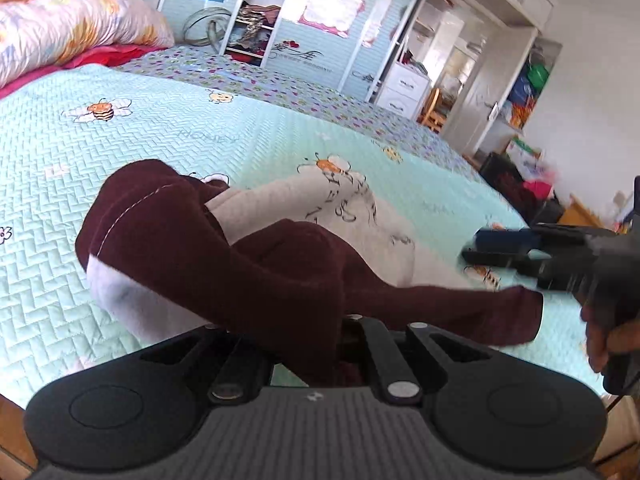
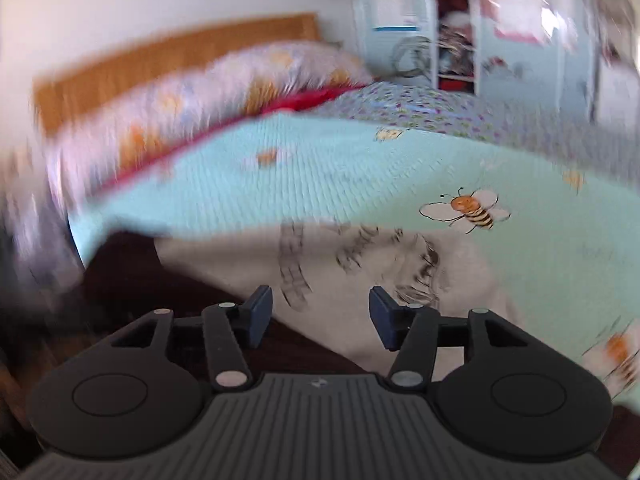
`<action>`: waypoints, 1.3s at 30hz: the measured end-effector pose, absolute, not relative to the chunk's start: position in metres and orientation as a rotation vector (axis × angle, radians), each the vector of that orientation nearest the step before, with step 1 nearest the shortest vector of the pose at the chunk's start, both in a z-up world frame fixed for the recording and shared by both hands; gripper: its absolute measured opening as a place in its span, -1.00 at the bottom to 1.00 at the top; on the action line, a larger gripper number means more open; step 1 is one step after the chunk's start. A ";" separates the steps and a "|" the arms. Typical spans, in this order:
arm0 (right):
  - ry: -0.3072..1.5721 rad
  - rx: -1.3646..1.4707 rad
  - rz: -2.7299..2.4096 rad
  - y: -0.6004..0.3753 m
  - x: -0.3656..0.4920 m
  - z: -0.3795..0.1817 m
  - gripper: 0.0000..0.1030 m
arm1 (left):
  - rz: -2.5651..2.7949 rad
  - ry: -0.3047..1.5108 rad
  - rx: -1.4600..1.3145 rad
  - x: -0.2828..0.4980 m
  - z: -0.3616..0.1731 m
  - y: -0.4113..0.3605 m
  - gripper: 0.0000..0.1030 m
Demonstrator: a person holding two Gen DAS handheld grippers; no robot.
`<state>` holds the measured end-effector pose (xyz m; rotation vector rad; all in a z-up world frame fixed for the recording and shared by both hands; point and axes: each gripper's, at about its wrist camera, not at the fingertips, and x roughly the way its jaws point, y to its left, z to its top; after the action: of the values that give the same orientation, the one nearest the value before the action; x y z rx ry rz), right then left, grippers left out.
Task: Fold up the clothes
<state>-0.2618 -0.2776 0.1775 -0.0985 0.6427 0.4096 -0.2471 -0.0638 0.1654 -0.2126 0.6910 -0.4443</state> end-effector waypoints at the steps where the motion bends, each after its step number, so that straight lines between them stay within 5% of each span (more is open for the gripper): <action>1: 0.658 -0.168 0.445 -0.267 -0.267 0.168 0.10 | -0.445 0.693 -0.207 -0.246 0.164 -0.066 -0.90; 8: 0.604 -0.604 0.523 -0.204 -0.291 0.118 0.18 | -0.459 0.673 -0.123 -0.257 0.159 -0.062 -0.89; 11: 0.520 -0.740 0.485 -0.194 -0.288 0.105 0.50 | -0.462 0.665 -0.080 -0.264 0.155 -0.067 -0.89; 13: 0.525 -0.751 0.496 -0.194 -0.283 0.099 0.51 | -0.475 0.669 -0.078 -0.265 0.157 -0.072 -0.89; 15: 0.584 -0.691 0.534 -0.197 -0.277 0.096 0.21 | -0.505 0.649 -0.056 -0.268 0.162 -0.082 -0.88; 16: 0.611 -0.639 0.542 -0.200 -0.277 0.098 -0.50 | -0.519 0.633 -0.035 -0.271 0.165 -0.088 -0.87; 17: 0.631 -0.593 0.543 -0.203 -0.277 0.099 -0.90 | -0.531 0.617 -0.014 -0.274 0.167 -0.094 -0.82; 19: 0.591 -0.579 0.444 -0.217 -0.291 0.110 -0.90 | -0.552 0.598 0.002 -0.278 0.169 -0.103 -0.61; 21: 0.568 -0.533 0.305 -0.248 -0.304 0.128 -0.90 | -0.594 0.589 0.006 -0.282 0.169 -0.110 -0.12; 23: 0.567 -0.459 0.148 -0.288 -0.316 0.148 -0.90 | -0.651 0.584 0.009 -0.290 0.165 -0.113 0.02; 31: 0.851 -0.309 -0.409 -0.443 -0.321 0.115 -0.87 | -0.630 0.583 0.192 -0.305 0.144 -0.118 0.06; 34: 0.833 -0.203 -0.334 -0.446 -0.343 0.113 -0.55 | -0.565 0.576 0.250 -0.304 0.137 -0.105 0.06; 36: 0.775 -0.232 -0.294 -0.432 -0.364 0.114 0.00 | -0.537 0.570 0.317 -0.304 0.132 -0.097 0.06; 39: 0.660 -0.391 -0.270 -0.393 -0.393 0.119 0.04 | -0.547 0.544 0.447 -0.307 0.126 -0.095 0.06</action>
<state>-0.3933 -0.3927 0.1190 -0.3913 0.6598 -0.2698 -0.3067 -0.0947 0.1260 0.4472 0.5442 -0.5473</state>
